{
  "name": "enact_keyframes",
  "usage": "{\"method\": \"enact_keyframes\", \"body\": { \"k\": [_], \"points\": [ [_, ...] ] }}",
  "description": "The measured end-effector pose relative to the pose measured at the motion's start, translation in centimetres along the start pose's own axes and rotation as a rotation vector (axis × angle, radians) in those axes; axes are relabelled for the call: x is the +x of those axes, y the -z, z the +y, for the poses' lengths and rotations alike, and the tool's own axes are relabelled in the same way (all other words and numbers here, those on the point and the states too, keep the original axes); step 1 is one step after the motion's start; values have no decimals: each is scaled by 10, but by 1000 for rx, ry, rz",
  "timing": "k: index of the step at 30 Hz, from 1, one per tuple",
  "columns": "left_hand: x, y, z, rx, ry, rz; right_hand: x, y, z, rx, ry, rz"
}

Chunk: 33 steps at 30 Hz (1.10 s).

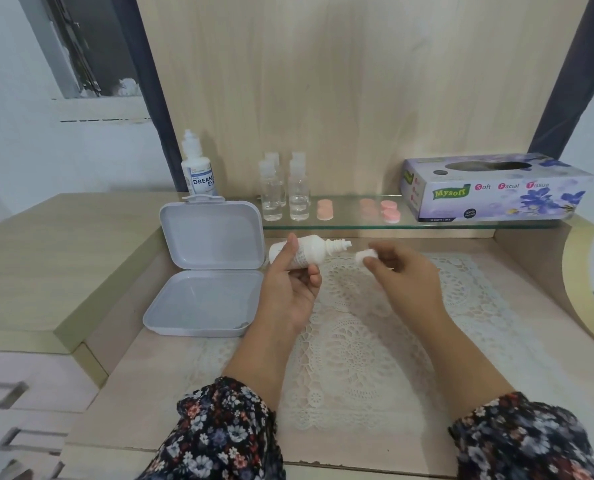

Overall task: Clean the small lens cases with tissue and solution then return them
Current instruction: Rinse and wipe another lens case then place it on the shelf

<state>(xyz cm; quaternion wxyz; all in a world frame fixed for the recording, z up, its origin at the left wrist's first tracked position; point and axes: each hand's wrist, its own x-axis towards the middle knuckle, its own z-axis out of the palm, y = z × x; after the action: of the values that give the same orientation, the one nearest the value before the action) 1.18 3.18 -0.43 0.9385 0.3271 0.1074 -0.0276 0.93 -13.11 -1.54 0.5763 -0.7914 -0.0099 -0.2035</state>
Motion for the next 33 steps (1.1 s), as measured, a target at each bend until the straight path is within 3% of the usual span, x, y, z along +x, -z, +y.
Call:
{"method": "enact_keyframes", "body": {
  "k": [3, 5, 17, 33],
  "points": [
    [0, 0, 0, 18, -1, 8, -5, 10, -8, 326, -35, 32],
    [-1, 0, 0, 28, 0, 5, -8, 12, -11, 411, -18, 18],
    [2, 0, -5, 110, -30, -26, -9, 4, -7, 379, 65, -85],
    [3, -1, -9, 163, -30, -33, -8, 3, -5, 249, 101, -95]
  ]
}}
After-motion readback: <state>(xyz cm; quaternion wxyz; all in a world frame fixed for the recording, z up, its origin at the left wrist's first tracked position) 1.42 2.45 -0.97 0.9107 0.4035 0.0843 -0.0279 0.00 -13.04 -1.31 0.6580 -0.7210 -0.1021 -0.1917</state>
